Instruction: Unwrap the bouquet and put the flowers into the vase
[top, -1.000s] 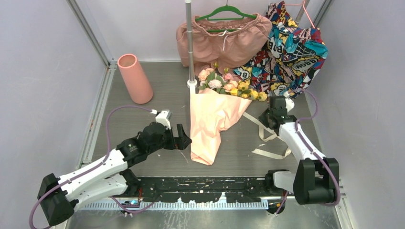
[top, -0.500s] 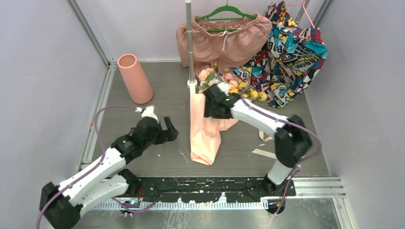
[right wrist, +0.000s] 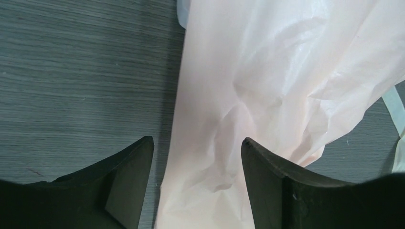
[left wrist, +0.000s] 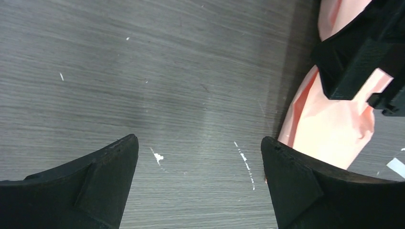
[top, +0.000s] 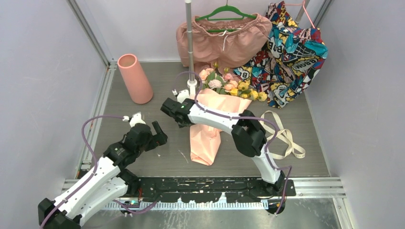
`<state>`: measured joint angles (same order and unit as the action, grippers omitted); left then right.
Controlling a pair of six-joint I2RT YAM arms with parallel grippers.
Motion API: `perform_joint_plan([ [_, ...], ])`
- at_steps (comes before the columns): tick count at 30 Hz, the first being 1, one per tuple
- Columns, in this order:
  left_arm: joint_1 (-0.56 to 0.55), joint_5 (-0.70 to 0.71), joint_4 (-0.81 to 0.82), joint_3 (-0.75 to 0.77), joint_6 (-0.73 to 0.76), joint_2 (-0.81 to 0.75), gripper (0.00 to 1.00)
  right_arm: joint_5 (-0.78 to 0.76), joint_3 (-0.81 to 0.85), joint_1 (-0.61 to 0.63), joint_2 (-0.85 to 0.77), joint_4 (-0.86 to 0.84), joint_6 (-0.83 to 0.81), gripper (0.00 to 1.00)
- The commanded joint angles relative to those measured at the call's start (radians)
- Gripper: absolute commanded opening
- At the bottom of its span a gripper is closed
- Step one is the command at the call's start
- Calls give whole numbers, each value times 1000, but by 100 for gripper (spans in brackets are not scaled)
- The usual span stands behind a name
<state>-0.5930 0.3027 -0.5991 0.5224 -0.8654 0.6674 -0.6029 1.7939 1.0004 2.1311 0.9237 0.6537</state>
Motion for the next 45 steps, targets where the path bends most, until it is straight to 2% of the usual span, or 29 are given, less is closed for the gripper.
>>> perform_joint_plan([
  [1, 7, -10, 16, -18, -25, 8, 100, -150, 123, 47, 35, 101, 17, 72],
  [5, 8, -20, 11, -32, -27, -24, 100, -172, 164, 53, 79, 143, 21, 71],
  [8, 9, -19, -5, -38, -24, -60, 100, -188, 162, 53, 100, 163, 34, 60],
  [12, 9, -23, -9, -51, -23, -95, 100, -185, 133, 53, 104, 158, 51, 51],
  [14, 9, -26, -7, -53, -21, -99, 100, -180, 124, 53, 99, 158, 62, 40],
  [17, 9, -36, 6, -56, -19, -88, 100, -191, 96, 53, 62, 149, 88, 13],
  [19, 10, -49, 21, -56, -17, -72, 100, -216, 63, 52, 22, 139, 108, 2],
  [34, 9, -160, 189, -80, -21, 41, 100, -318, -285, 53, -376, 111, 249, 1],
  [39, 8, -252, 304, -60, -13, 118, 100, -336, -443, 52, -527, 148, 363, 1],
  [45, -16, -374, 428, 7, -2, 259, 100, -322, -706, 53, -786, 161, 564, 1],
])
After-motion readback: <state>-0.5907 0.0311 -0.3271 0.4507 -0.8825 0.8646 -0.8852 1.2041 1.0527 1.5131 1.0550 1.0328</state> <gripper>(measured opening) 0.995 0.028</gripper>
